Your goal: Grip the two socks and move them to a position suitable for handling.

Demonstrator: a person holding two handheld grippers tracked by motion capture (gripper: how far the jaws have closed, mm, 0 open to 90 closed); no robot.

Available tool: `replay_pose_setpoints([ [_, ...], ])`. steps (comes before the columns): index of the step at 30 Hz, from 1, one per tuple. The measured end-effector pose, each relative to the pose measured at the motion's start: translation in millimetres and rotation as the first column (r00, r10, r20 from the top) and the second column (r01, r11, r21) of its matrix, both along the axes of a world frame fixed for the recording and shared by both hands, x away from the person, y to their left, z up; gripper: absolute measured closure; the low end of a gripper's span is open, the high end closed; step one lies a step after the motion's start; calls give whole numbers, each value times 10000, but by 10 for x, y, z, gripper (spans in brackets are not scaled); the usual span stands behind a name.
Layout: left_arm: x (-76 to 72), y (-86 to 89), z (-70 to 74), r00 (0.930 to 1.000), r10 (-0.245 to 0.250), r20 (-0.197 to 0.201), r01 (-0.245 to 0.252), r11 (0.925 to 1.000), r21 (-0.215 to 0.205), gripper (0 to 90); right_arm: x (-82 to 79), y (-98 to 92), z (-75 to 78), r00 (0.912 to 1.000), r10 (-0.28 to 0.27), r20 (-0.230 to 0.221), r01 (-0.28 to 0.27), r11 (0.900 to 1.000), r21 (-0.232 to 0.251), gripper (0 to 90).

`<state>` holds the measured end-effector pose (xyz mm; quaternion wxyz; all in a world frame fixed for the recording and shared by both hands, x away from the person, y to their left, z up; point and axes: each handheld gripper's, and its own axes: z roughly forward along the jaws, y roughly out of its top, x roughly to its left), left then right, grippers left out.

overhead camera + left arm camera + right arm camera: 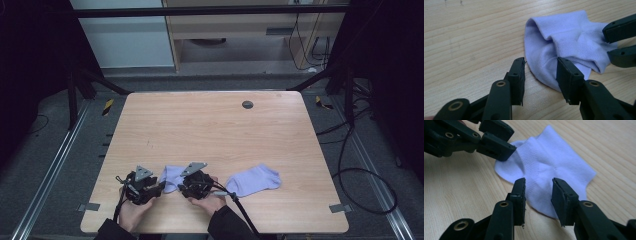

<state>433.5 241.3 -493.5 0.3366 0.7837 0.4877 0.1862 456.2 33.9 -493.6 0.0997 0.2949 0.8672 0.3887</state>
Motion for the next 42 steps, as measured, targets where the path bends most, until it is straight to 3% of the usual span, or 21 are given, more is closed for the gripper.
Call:
replay_pose_setpoints([
  [8,8,-8,-18,9999,-22,-110,23,9999,132,623,3,54,-49,9998,77,-164,-79,9999,-112,752],
  [11,6,-16,-19,9999,-45,-110,46,9999,103,660,11,43,-44,9996,-19,-273,14,9998,-175,841],
  [15,7,-20,-16,9998,-131,-137,133,9998,113,722,23,23,-27,9991,-62,-409,59,10000,-61,877],
  [22,16,-9,-7,9994,-230,-257,230,9997,-14,850,35,-86,135,9988,-449,-204,468,9938,1011,880],
  [27,15,5,14,9992,-293,-276,289,9995,-139,859,73,-130,206,9965,-820,-146,832,9877,1324,880],
  [33,13,19,27,9987,-405,-325,402,9991,-104,861,196,-173,252,9856,-1670,-250,1688,9699,1757,878],
  [42,21,48,45,9987,-409,-310,406,9991,-108,861,411,-168,248,9643,-2626,-348,2648,9532,1457,877],
])
